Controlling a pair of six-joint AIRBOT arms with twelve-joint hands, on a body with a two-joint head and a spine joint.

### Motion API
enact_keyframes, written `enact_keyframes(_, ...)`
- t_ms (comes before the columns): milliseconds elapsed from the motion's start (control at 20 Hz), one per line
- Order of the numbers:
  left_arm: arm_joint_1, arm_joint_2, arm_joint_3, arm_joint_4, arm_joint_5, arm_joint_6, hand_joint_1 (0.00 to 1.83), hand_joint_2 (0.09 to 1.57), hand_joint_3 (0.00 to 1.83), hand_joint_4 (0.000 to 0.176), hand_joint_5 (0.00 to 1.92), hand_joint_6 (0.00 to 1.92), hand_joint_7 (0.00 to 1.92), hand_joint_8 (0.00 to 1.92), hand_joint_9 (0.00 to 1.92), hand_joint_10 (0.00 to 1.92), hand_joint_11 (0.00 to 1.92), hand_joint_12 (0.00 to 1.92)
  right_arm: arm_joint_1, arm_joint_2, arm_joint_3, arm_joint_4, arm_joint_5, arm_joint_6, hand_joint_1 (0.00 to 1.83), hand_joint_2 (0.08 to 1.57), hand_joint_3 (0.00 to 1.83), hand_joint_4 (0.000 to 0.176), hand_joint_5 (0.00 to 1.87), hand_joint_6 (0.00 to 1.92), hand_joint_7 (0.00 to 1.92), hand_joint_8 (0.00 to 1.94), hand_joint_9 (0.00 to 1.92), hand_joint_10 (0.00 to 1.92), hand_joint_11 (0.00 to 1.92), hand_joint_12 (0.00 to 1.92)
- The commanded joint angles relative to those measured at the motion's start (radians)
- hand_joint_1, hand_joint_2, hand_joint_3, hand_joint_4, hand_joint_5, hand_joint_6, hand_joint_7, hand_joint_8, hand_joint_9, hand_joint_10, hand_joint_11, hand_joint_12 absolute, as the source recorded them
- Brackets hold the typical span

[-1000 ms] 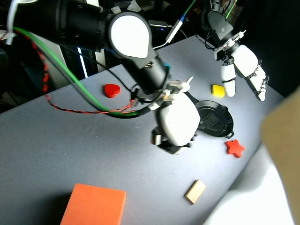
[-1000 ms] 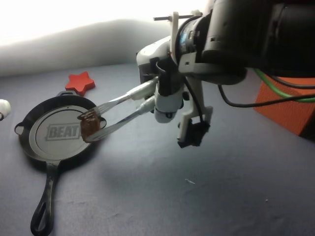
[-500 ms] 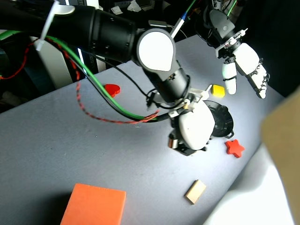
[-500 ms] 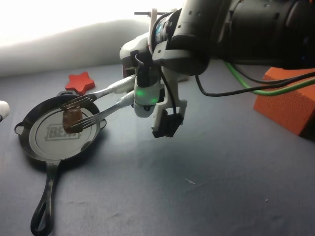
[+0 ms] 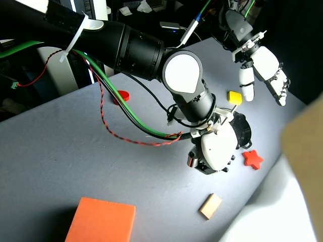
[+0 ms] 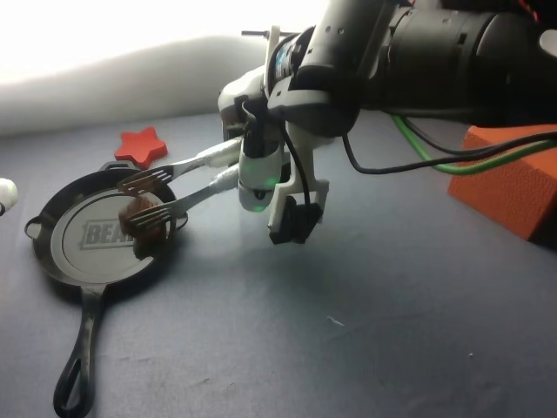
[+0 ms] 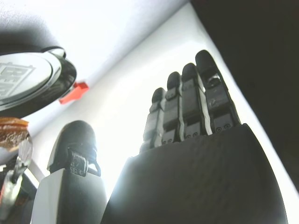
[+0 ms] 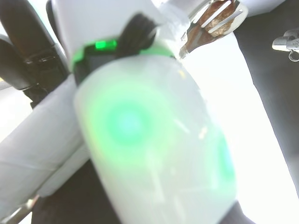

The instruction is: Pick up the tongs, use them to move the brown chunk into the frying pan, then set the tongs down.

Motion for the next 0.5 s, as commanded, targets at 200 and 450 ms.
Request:
enact_keyframes(200, -0.006, 0.01, 0.004, 0.039, -0.089, 0.011, 0.06, 1.28, 0.0, 0.045, 0.04, 0.01, 0.13, 0.01, 0.13, 0.01, 0.0, 0.56, 0.0, 0.001, 0.005, -0.023, 0.059, 0.004, 1.11, 1.22, 0.0, 0.0, 0.78, 1.28, 1.08, 0.19, 1.14, 0.13, 0.66, 1.2)
enact_keyframes(450, -0.018, 0.003, 0.003, 0.04, -0.089, 0.023, 0.05, 1.27, 0.0, 0.051, 0.03, 0.0, 0.13, 0.0, 0.15, 0.01, 0.0, 0.58, 0.01, 0.004, 0.005, 0.042, 0.037, -0.041, 1.1, 1.23, 0.0, 0.0, 0.76, 1.3, 1.11, 0.06, 1.13, 0.09, 0.63, 1.22)
